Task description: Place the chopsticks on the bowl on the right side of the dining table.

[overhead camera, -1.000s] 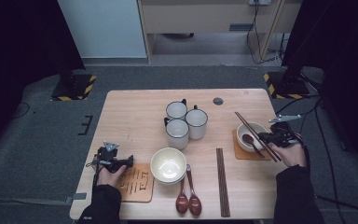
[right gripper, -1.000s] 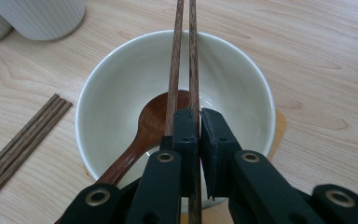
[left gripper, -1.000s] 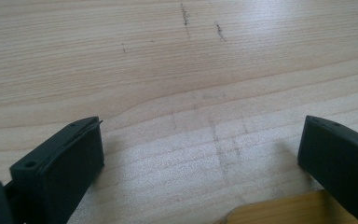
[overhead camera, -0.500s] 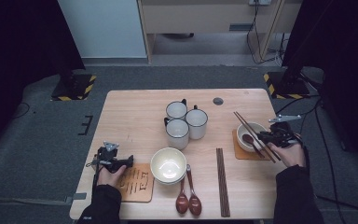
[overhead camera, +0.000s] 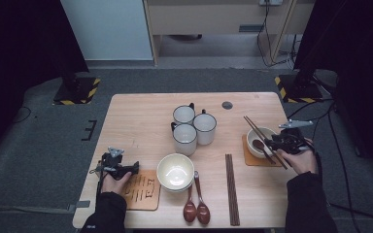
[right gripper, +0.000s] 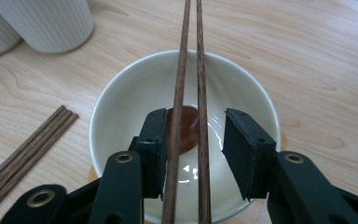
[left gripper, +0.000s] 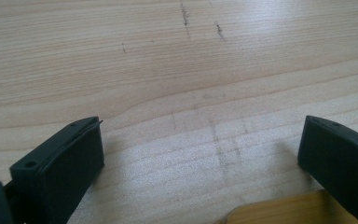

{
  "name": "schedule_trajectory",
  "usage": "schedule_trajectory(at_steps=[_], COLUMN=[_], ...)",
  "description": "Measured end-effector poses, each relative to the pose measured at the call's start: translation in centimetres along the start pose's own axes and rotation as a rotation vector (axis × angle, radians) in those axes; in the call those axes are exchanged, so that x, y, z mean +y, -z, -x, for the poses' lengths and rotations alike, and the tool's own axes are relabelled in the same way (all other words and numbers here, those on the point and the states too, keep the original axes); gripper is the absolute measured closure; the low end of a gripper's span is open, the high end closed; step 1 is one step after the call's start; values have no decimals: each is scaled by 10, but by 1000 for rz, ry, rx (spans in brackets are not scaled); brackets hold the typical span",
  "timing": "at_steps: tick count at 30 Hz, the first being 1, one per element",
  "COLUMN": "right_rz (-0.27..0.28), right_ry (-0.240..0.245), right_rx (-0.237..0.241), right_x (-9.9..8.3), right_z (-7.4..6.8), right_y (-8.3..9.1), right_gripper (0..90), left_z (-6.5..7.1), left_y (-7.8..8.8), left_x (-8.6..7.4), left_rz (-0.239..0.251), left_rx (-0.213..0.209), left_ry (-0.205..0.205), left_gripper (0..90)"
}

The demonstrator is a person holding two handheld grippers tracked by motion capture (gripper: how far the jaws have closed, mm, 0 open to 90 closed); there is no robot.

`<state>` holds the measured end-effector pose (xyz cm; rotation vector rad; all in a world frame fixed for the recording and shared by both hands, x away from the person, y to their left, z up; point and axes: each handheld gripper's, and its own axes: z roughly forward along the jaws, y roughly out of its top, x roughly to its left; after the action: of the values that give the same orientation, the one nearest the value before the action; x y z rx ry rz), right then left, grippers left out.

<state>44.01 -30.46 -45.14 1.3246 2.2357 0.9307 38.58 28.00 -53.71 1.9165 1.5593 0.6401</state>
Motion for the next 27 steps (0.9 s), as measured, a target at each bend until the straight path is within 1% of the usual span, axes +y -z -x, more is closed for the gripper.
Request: schedule_trajectory(at_steps=[1, 4, 9, 17, 20, 27], right_rz=[4, 7, 0, -23, -18, -15], right_ry=[5, -11, -11, -7, -13, -16], right_rx=[-6, -2, -8, -19, -25, -22], right_x=[-1, -2, -3, -5, -6, -5], right_z=[1, 3, 5, 6, 6, 5], right_y=[-1, 1, 3, 0, 0, -1], right_gripper=[612, 643, 742, 837, 842, 842], left_z=[0, 0, 0, 0, 0, 0], left_y=[0, 0, 0, 0, 0, 0], left_x=[0, 0, 0, 0, 0, 0], left_rz=[0, 0, 0, 0, 0, 0], left_rx=[0, 0, 0, 0, 0, 0], left_ry=[0, 0, 0, 0, 0, 0], left_gripper=[0, 0, 0, 0, 0, 0])
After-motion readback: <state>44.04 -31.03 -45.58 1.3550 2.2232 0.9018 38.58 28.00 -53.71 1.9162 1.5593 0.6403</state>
